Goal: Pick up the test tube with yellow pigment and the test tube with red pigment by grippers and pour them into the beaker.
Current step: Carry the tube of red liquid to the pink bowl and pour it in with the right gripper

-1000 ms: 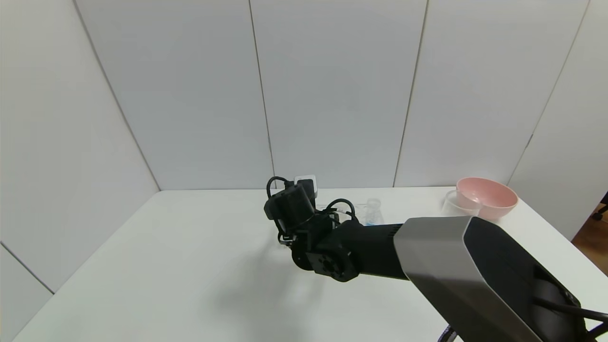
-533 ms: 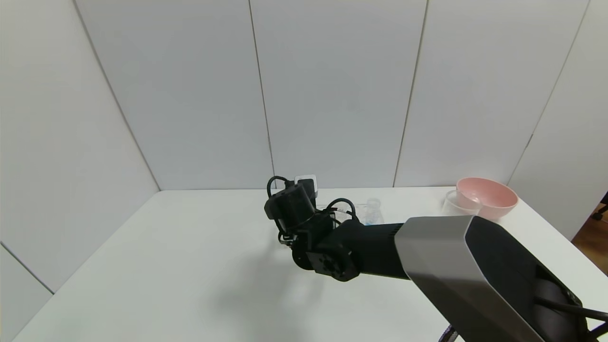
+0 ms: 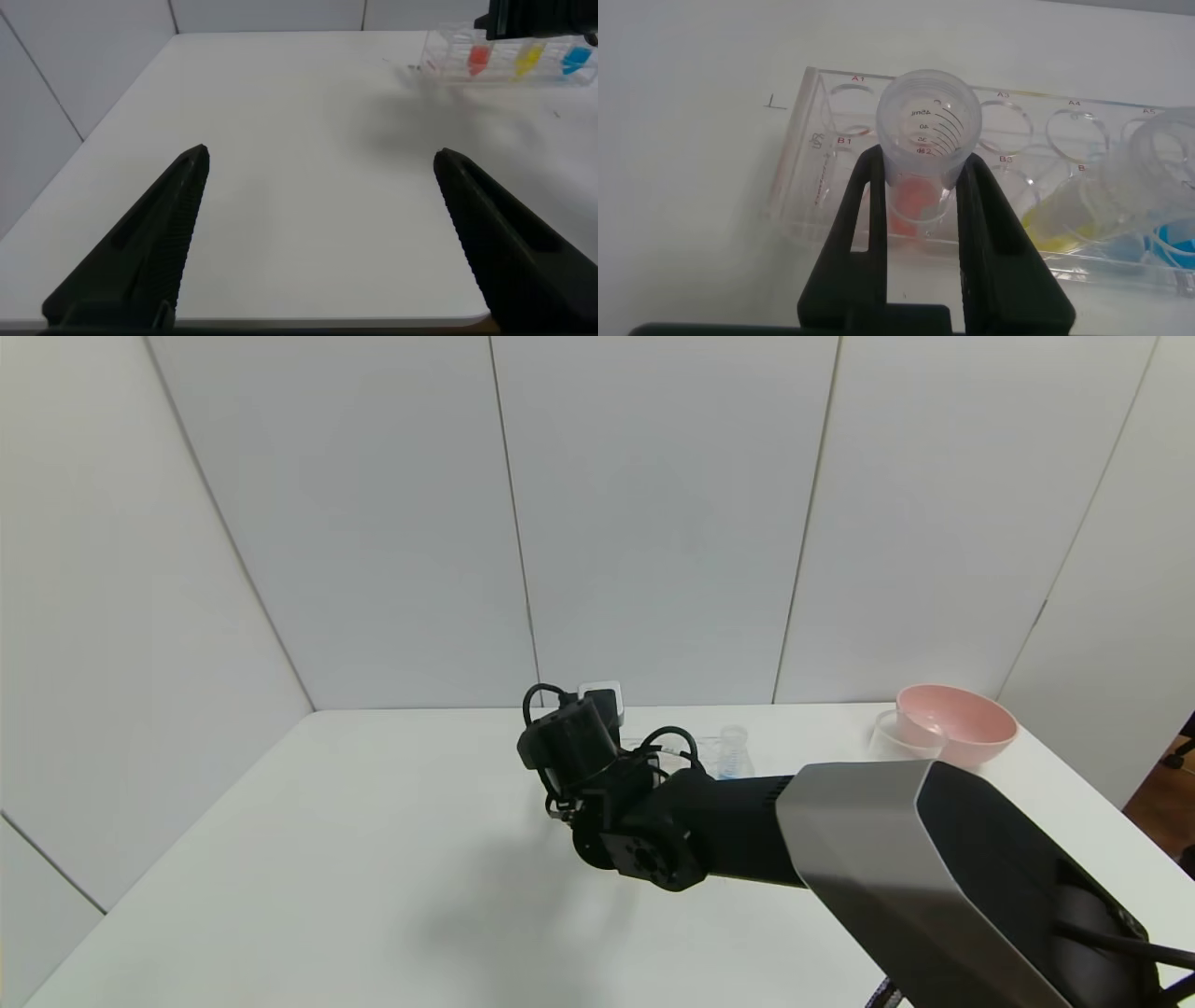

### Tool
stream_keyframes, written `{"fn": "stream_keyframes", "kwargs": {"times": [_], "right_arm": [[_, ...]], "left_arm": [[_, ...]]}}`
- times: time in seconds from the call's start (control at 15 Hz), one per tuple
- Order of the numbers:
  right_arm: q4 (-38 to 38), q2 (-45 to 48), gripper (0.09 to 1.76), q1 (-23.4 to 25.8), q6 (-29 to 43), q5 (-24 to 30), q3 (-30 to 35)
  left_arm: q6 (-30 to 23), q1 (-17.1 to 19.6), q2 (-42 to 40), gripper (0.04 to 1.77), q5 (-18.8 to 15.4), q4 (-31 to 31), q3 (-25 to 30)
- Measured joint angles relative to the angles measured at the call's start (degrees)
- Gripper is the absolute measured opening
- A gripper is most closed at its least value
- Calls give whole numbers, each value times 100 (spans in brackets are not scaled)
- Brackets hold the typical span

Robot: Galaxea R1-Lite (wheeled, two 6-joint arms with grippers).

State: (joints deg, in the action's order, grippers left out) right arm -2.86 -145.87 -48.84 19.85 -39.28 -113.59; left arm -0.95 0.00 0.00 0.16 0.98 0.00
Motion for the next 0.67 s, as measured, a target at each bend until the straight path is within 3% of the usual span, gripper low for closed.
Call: {"fn": "stream_keyframes", "kwargs": {"times": [0.67], "right_arm": [[9, 41, 50, -11, -9, 0, 0]], "left_arm": [[2, 0, 0, 172, 0, 0, 0]]}}
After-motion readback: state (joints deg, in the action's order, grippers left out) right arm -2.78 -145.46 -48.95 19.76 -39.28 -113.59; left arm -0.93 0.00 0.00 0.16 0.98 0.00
